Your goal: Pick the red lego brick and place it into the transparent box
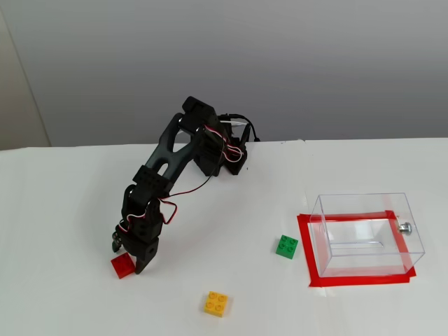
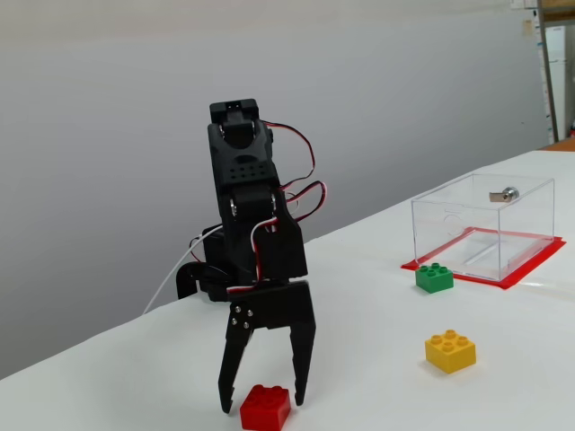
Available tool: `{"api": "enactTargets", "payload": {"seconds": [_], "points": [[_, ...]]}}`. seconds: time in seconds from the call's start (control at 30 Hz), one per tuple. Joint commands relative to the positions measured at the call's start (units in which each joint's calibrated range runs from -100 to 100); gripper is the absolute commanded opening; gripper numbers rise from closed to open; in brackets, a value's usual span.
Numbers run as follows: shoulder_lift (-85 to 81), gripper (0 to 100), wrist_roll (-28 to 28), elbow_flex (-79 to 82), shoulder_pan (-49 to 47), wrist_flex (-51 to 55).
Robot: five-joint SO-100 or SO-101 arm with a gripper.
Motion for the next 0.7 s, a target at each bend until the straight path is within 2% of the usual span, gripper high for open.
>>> {"api": "enactTargets", "payload": {"seconds": [0.0,0.33,0.57,0.67], "points": [[-0.01,31,0.07,-3.24,0.34,-0.51],[0.07,30,0.01,-3.06,0.34,-0.51],[0.07,8,0.17,-3.06,0.41,-0.51],[-0.35,3,0.17,-3.15,0.41,-0.51]]}}
